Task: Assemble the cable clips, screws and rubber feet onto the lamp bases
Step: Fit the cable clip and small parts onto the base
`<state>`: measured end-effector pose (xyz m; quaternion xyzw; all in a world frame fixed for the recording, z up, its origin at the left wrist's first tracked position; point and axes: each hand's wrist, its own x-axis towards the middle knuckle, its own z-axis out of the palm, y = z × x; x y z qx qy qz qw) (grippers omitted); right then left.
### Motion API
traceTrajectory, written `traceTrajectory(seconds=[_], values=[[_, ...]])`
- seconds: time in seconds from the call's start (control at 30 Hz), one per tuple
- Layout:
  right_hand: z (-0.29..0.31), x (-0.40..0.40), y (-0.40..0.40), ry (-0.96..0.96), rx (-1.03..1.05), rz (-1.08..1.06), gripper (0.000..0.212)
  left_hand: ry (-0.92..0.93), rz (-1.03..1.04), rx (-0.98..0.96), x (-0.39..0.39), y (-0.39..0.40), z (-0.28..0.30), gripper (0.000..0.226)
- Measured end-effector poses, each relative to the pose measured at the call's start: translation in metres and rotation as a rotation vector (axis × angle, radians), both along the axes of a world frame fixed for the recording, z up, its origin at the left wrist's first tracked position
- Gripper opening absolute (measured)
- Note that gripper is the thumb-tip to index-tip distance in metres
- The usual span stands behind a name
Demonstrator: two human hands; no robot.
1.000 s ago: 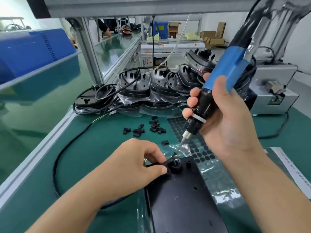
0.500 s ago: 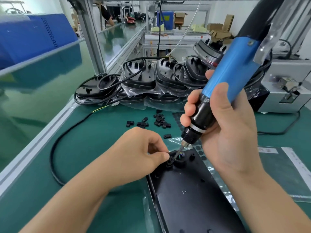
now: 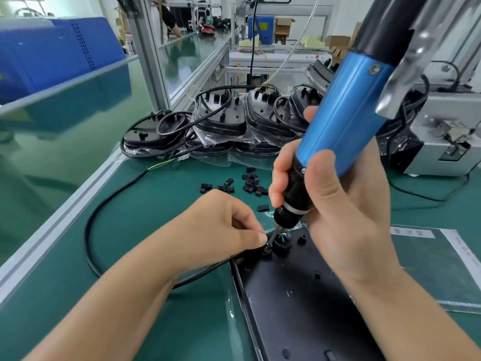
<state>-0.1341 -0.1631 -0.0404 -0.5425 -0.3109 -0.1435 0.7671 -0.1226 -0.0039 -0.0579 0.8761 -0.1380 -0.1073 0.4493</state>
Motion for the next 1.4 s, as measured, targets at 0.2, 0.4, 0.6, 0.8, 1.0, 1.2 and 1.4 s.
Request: traceTrajectory(seconds=[0.2,0.4,0.6,0.8,1.0,1.2,1.4], values=[[0.001,0.003,0.002,-0.034,-0.057,0.072,0.045,0.061,0.023,-0.062,0.001,-0.001,-0.003,0.01],[0.008,0.015,0.008,0.119,0.021,0.182,0.076,0.141,0.009,-0.121,0.004,-0.001,-0.002,0.012],[0.01,0.027,0.011,0.285,0.115,0.152,0.066,0.193,0.005,-0.166,0.006,0.0,-0.003,0.009],[0.013,0.025,0.014,0.301,0.125,0.23,0.075,0.202,-0.006,-0.201,0.006,0.0,-0.003,0.005],[0.016,0.025,0.017,0.311,0.087,0.233,0.067,0.193,-0.018,-0.221,0.005,0.002,-0.004,0.002],[0.012,0.027,0.016,0.269,0.08,0.211,0.063,0.19,0.004,-0.222,0.007,0.003,-0.009,0.017],[0.001,0.025,0.016,0.219,0.024,0.242,0.079,0.196,0.008,-0.252,0.008,0.005,-0.014,0.01]])
